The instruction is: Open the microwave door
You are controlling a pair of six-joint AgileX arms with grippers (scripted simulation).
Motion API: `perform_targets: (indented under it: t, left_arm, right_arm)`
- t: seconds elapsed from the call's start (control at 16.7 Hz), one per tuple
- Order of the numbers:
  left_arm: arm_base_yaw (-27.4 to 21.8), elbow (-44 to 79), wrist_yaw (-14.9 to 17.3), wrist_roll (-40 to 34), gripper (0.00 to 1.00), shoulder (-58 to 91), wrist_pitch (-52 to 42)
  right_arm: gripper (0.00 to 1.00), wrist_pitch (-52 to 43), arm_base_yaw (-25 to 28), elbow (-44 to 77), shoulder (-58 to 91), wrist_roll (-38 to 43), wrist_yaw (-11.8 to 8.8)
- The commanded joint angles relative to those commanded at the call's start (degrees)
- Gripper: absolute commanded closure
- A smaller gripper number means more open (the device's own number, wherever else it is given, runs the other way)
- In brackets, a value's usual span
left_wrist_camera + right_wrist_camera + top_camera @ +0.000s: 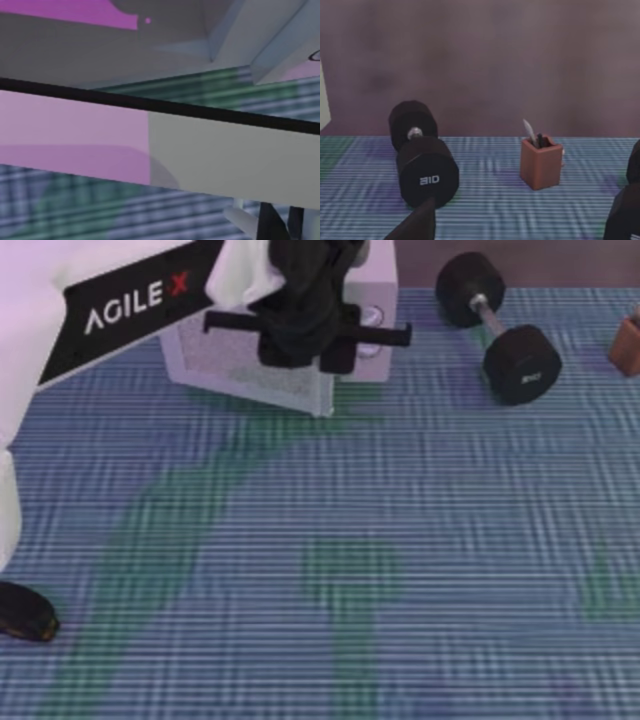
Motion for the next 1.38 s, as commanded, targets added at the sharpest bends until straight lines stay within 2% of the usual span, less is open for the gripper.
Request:
perform_targets:
  t: [0.78, 1.38]
  left_arm:
    - [0.0, 0.0, 0.0, 0.0, 1.0, 0.0, 0.0]
    - [1.0, -8.3, 3.3, 6.3, 1.0, -5.4, 4.0]
  right_arm:
    - [0.0, 0.0, 0.0, 0.0, 0.0, 0.0, 0.0]
    - [0.0, 0.0, 0.0, 0.0, 0.0, 0.0, 0.0]
